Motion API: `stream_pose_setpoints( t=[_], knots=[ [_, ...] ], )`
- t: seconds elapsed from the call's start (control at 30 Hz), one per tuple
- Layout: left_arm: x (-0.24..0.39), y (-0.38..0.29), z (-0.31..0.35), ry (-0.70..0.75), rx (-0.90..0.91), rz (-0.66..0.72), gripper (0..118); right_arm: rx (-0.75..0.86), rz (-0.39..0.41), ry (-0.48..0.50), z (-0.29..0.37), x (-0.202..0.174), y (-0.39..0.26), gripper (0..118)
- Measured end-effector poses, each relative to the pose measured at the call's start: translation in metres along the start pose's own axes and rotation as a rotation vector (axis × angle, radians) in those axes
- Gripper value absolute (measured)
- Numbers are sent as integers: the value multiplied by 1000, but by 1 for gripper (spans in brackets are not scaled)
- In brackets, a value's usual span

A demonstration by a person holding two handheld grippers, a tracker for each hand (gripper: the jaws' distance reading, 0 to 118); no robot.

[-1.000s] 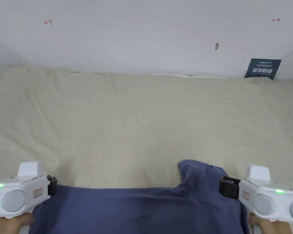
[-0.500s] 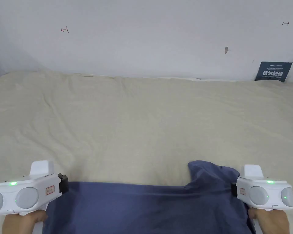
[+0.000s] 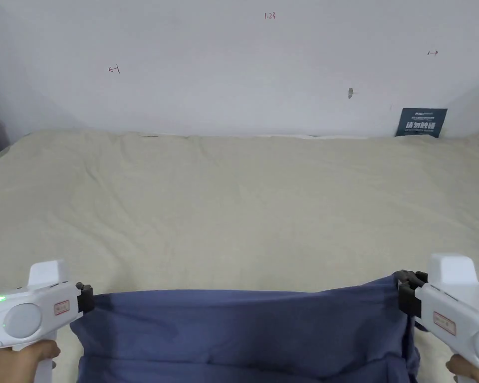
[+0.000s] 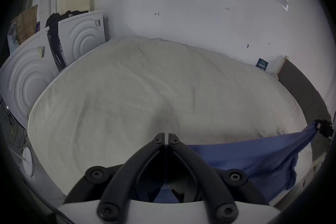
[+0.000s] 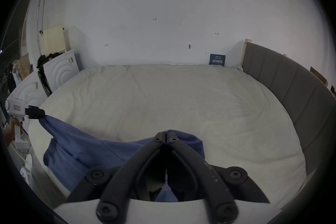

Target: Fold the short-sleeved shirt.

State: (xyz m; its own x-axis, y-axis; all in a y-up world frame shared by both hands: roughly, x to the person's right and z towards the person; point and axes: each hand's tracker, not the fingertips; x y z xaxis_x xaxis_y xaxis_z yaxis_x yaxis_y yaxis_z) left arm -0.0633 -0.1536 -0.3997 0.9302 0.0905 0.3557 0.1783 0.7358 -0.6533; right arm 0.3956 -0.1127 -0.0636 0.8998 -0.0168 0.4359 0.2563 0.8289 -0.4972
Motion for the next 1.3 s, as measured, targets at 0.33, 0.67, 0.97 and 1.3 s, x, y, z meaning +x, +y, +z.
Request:
stream_pose_setpoints(
  t=[0.33,0.67,0.97,1.3],
  knots=[
    [-21,-100,27,22,-143,-51,2,-159,-109,-11,39,4,-115,2],
    [-21,-160,8,88,-242,-64,2,-310,-206,-82,9,5,-183,2],
    [2,-104,59,27,-45,-6,114,-150,-150,-92,45,-10,-116,107],
    [64,-20,155,-5,468,-87,113,344,-12,-137,113,-59,4,107]
  ],
)
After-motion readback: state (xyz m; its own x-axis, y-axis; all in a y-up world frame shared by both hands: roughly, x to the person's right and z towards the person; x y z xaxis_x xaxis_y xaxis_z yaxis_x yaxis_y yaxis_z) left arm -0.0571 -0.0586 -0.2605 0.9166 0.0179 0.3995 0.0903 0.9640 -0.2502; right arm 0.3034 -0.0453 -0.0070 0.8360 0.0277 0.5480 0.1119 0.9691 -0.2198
